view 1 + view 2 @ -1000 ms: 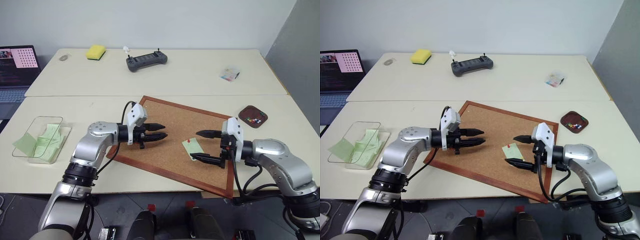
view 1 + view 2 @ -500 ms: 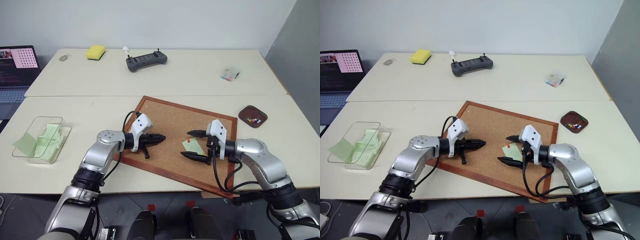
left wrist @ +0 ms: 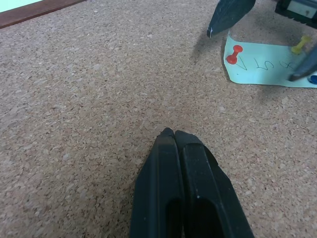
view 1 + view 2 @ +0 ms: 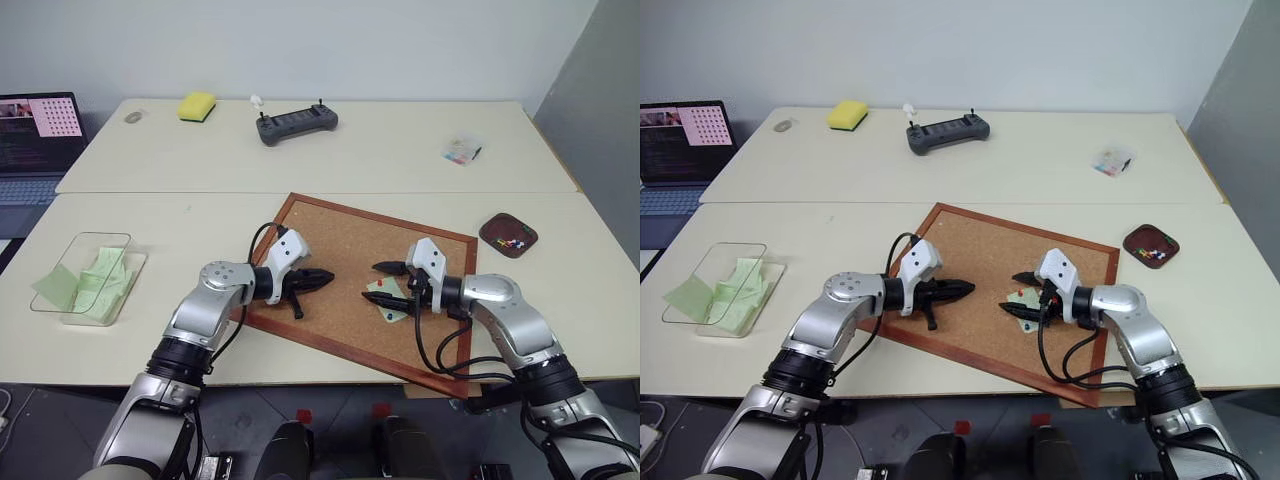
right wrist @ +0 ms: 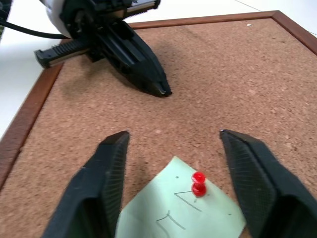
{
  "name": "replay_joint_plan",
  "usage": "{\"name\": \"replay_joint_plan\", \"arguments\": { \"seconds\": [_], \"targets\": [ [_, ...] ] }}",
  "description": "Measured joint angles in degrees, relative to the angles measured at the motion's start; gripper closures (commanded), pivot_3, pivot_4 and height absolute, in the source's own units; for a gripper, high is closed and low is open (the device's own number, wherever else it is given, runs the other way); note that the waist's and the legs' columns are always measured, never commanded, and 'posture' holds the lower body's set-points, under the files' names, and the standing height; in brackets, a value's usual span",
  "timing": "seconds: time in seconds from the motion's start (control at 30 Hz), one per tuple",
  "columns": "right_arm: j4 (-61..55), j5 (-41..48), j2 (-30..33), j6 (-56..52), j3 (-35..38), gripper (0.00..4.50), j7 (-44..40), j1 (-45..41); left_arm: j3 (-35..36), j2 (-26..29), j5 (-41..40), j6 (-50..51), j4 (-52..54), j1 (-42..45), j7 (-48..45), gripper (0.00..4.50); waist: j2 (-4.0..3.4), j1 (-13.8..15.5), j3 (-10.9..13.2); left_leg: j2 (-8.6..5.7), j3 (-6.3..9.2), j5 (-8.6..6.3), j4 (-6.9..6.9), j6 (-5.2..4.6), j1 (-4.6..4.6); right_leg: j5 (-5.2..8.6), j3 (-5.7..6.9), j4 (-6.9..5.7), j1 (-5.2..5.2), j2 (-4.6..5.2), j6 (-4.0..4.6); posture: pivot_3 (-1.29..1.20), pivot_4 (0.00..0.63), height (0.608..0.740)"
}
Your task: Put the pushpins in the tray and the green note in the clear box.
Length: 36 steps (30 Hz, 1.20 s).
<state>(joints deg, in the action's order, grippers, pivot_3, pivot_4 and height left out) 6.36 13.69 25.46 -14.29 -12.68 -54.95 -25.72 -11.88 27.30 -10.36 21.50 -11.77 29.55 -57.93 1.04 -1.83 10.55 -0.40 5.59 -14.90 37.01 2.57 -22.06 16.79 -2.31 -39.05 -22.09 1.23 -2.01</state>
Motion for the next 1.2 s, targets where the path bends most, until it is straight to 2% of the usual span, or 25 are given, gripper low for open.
{"name": "replay_joint_plan", "arguments": {
  "seconds": [0.4, 0.73, 0.93, 1.2],
  "targets": [
    [3.9, -2.9, -0.4, 3.4, -0.3, 4.48, -1.6, -0.8, 0.1, 0.5, -0.1, 2.4, 2.9, -1.1, -0.2, 4.5, 0.0, 0.0, 0.0, 0.0, -0.01, 0.0, 0.0, 0.0, 0.01, 0.0, -0.01, -0.01, 0.0, 0.0, 0.0, 0.0, 0.15, 0.74],
    [3.9, -3.1, 0.3, 4.4, 0.2, 4.48, -2.5, -0.6, -0.1, 0.0, 0.0, 1.9, 1.5, 0.0, -0.1, 4.5, 0.0, 0.1, 0.0, -0.02, -0.01, 0.0, 0.01, 0.0, 0.0, 0.0, -0.01, -0.01, 0.0, 0.01, 0.0, 0.0, 0.15, 0.74],
    [-2.0, 3.5, 0.7, 0.8, 4.8, 4.48, -3.0, -0.5, -0.2, -0.2, 0.2, 1.5, 0.6, 0.4, 0.0, 4.5, 0.0, 0.0, 0.0, 0.0, 0.05, 0.0, 0.02, 0.0, 0.05, 0.0, 0.0, -0.02, 0.05, 0.01, 0.0, 0.0, 0.15, 0.74],
    [-4.5, 5.4, 1.8, -2.0, 5.4, 4.48, -3.6, -0.5, -0.3, -0.4, 0.4, 1.1, 0.1, 0.6, -0.1, 4.5, 0.0, 0.1, 0.0, -0.01, 0.03, 0.01, 0.03, 0.0, 0.1, -0.01, 0.0, -0.02, 0.11, 0.01, -0.02, 0.0, 0.15, 0.74]
  ]
}}
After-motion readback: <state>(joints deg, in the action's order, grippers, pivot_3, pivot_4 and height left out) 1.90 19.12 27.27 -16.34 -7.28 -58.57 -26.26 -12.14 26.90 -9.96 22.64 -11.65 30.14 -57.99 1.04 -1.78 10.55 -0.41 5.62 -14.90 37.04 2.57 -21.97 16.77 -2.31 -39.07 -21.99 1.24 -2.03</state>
